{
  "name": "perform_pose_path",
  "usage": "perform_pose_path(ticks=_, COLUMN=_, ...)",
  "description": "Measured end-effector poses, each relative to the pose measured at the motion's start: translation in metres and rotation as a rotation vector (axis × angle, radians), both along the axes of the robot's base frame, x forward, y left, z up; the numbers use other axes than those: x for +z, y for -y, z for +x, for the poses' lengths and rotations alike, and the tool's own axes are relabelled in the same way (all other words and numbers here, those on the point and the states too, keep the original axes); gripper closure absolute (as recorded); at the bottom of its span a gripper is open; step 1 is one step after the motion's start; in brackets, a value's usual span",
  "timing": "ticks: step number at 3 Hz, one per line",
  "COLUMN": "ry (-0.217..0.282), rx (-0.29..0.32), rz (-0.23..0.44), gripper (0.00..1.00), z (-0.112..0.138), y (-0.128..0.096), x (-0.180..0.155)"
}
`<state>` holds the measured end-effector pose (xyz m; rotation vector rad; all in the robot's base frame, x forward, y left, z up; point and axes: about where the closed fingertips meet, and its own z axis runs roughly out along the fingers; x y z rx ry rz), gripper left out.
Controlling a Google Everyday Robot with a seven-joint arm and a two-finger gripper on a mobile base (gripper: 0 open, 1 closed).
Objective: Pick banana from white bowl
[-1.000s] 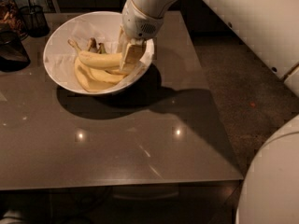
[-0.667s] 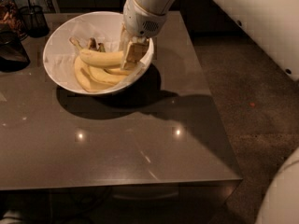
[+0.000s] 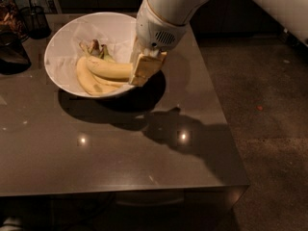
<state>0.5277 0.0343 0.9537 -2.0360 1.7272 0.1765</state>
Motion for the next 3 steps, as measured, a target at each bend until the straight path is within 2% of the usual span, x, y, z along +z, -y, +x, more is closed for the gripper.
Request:
perform_pose_path(ticks=2, ry=0.005, rx=-0.1, rz=0.053, gripper=1.0, z=-0.068, y=0.015, x=0.009)
perform_pose_path(ticks=3, ry=0.006, rx=-0.102, rz=0.05, gripper=1.0, z=-0.072, y=0.017, x=0.009)
